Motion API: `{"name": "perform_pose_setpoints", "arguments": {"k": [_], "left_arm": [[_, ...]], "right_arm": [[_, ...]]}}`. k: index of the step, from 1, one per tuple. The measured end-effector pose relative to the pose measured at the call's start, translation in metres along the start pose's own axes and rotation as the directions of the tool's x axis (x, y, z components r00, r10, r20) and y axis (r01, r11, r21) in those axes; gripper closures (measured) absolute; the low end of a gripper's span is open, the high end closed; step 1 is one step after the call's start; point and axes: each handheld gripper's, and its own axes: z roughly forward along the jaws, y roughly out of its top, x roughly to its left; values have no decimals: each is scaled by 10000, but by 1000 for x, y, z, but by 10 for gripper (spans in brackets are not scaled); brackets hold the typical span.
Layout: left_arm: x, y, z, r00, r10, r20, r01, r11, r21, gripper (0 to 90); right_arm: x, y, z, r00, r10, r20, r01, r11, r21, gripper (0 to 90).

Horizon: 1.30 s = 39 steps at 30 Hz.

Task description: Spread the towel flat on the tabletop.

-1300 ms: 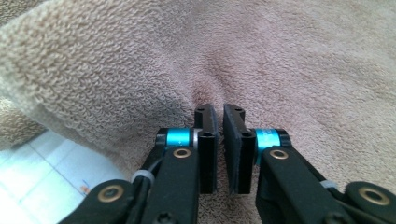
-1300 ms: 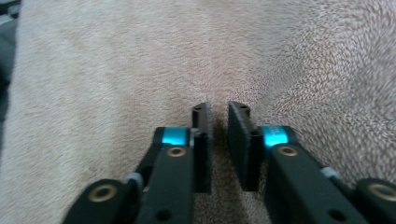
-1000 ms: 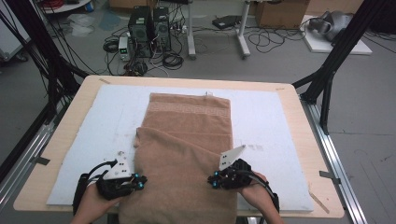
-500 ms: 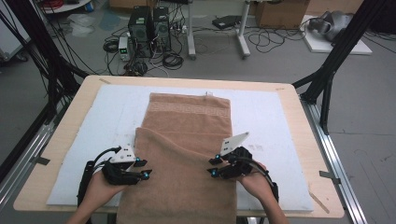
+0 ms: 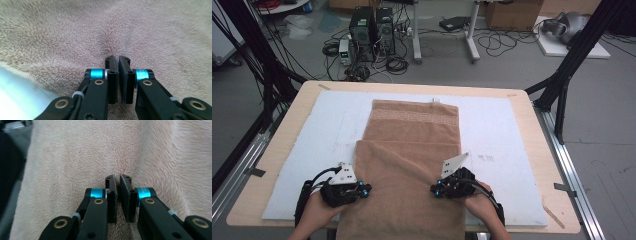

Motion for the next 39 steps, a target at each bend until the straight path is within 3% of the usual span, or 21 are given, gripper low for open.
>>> {"name": "perform_pose_setpoints", "arguments": {"k": [5,6,8,10,14,17,19,20,23,25,29,31,33,36,38,39], "left_arm": [[-23,-9,-31,9980,90,633,-59,9987,-497,834],[-24,-8,-36,9979,101,637,-62,9981,-618,816],[-23,-4,-40,9995,280,162,-268,9971,-707,724],[-16,0,-36,9994,346,-46,-348,9968,-722,641],[4,6,-14,9991,-3,-424,-32,9967,-816,599],[14,7,6,9971,-146,-751,118,9992,-369,597],[16,5,15,9971,-9,-754,17,9999,105,604],[16,4,15,9971,-11,-759,2,9999,-107,629],[14,1,14,9982,37,-594,-50,9998,-217,829],[12,0,11,9986,50,-520,-59,9998,-173,852],[2,-4,-2,10000,89,24,-89,9998,-203,857],[-10,-6,-15,9984,144,542,-118,9987,-486,855],[-19,-5,-25,9974,253,672,-199,9966,-804,820],[-17,2,-31,9988,322,369,-282,9941,-1052,699],[-8,6,-26,9994,357,-52,-360,9944,-997,657],[-3,7,-22,9997,232,-43,-235,9956,-907,641]], "right_arm": [[26,2,-16,9972,-389,-631,353,9977,-584,777],[28,3,-21,9971,-459,-604,410,9960,-796,759],[29,6,-30,9986,-470,-243,442,9936,-1035,706],[21,7,-35,9980,-390,495,431,9954,-855,659],[-4,-1,-28,9959,256,865,-201,9978,-639,631],[-16,-7,-16,9942,486,958,-462,9986,-271,618],[-18,-11,-9,9946,565,865,-559,9984,-93,619],[-18,-13,-8,9943,544,915,-522,9983,-259,641],[-19,-17,-9,9946,589,857,-555,9976,-418,768],[-19,-17,-10,9966,549,616,-528,9980,-341,827],[-5,-13,-13,9997,206,93,-205,9997,-133,835],[10,-11,-18,9998,-165,-83,164,9998,-99,822],[24,-8,-26,9986,-339,-404,324,9988,-370,761],[30,-1,-38,9979,-615,-200,600,9958,-690,720],[23,2,-42,9983,-510,298,527,9967,-615,701],[19,3,-42,9984,-429,366,449,9973,-576,692]]}}
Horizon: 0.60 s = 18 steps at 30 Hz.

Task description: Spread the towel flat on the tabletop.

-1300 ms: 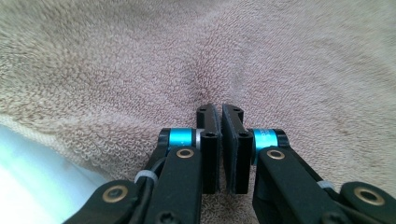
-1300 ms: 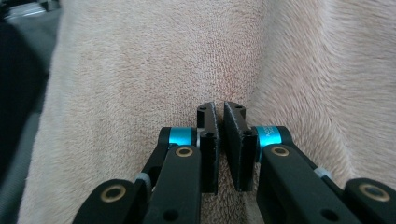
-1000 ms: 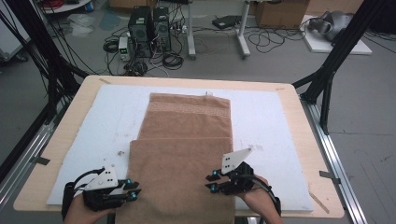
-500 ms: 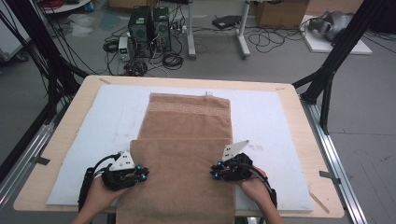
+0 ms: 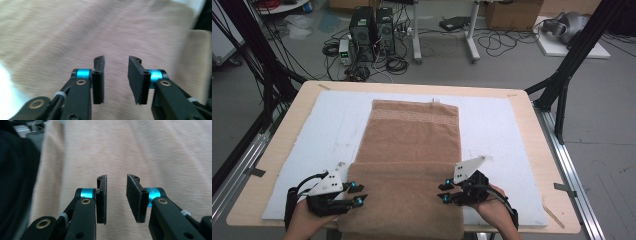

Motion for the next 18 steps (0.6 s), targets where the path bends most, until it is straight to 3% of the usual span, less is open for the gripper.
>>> {"name": "perform_pose_setpoints", "arguments": {"k": [3,6,8,10,13,14,16,18], "left_arm": [[8,-6,14,9993,-340,155,335,9990,302,624],[7,-15,24,9998,-165,93,157,9966,808,626],[5,-20,25,9996,-236,-122,241,9986,479,633],[4,-23,25,9991,-280,-314,290,9991,324,687],[1,-23,24,9994,-255,-227,262,9992,295,847],[0,-23,23,9996,-229,-154,235,9990,381,855],[-6,-22,17,9979,-410,505,391,9985,374,857],[-17,-23,5,9955,-229,917,223,9997,76,844]], "right_arm": [[-12,-4,8,9996,258,-139,-258,9997,28,669],[-15,-11,21,9987,416,-296,-409,9989,238,650],[-15,-16,29,9989,444,-180,-435,9980,451,661],[-14,-21,34,9988,474,-130,-467,9978,479,699],[-13,-23,34,9987,500,-85,-497,9981,354,803],[-13,-23,34,9990,424,-147,-418,9984,382,825],[-9,-22,33,9967,533,-619,-504,9976,475,830],[3,-18,28,9931,337,-1127,-307,9991,277,815]]}}
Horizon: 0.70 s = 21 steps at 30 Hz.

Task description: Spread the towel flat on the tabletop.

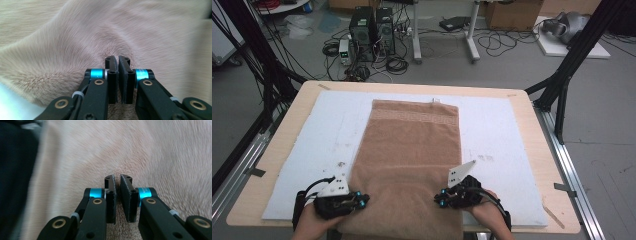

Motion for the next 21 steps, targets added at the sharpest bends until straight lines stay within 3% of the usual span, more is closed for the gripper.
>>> {"name": "perform_pose_setpoints", "arguments": {"k": [1,3,7,10,13,15,17,19,21], "left_arm": [[-4,1,-5,10000,3,55,-2,9999,-160,830],[-5,4,-12,9995,30,-303,-42,9992,-395,691],[13,15,-10,9935,-101,-1134,15,9972,-748,608],[30,19,1,9843,-268,-1745,138,9971,-754,589],[42,19,12,9693,-147,-2453,78,9995,-293,570],[50,16,17,9627,-265,-2691,274,9996,-2,568],[55,11,20,9630,-427,-2662,533,9980,326,600],[58,7,19,9646,-664,-2553,724,9973,144,633],[57,5,18,9631,-631,-2616,680,9976,100,651]], "right_arm": [[6,2,-4,9999,-103,-70,101,9998,-172,787],[12,5,-13,9998,-195,89,199,9990,-398,759],[-8,7,-26,9899,215,1400,-163,9991,-381,654],[-33,1,-26,9691,882,2302,-807,9959,-418,618],[-54,-7,-26,9426,1528,2969,-1463,9883,-441,596],[-62,-10,-25,9244,1732,3397,-1710,9846,-366,584],[-68,-14,-25,9220,1931,3355,-1900,9809,-424,565],[-69,-18,-23,9215,2043,3302,-1995,9787,-487,560],[-69,-20,-24,9225,2145,3209,-2054,9767,-622,557]]}}
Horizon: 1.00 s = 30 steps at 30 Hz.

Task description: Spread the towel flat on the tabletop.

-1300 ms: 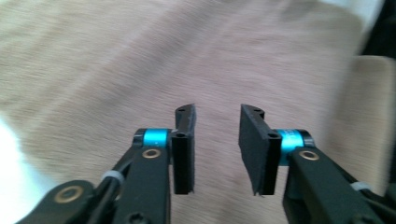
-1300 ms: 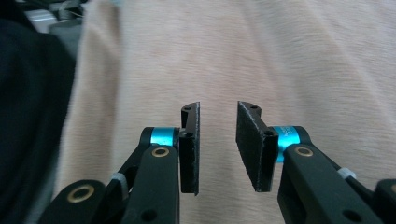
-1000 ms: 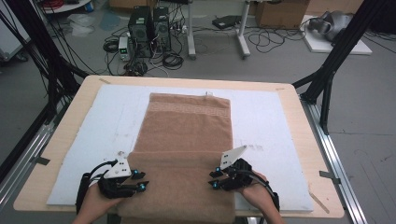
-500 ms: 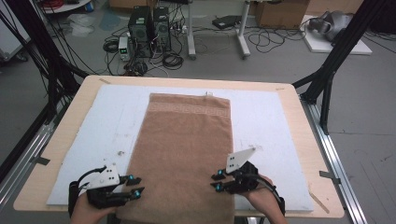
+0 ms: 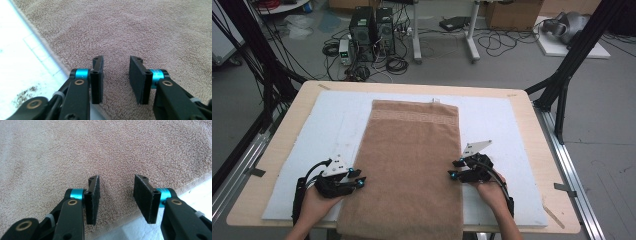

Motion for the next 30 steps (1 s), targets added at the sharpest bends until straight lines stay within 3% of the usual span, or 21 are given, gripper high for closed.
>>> {"name": "perform_pose_setpoints", "arguments": {"k": [4,12,19,30], "left_arm": [[-3,-2,-3,9999,-36,-161,36,10000,2,652],[0,-9,-11,9998,-173,141,175,9998,-130,630],[-1,4,-10,9997,-5,252,14,9995,-329,530],[11,27,-4,9994,-184,309,204,9978,-634,448]], "right_arm": [[-1,-1,0,10000,48,-77,-49,10000,-82,544],[3,0,1,10000,7,-65,-7,10000,-42,485],[3,1,0,9999,104,-138,-110,9991,-409,410],[-5,18,-6,9996,272,34,-269,9965,-789,304]]}}
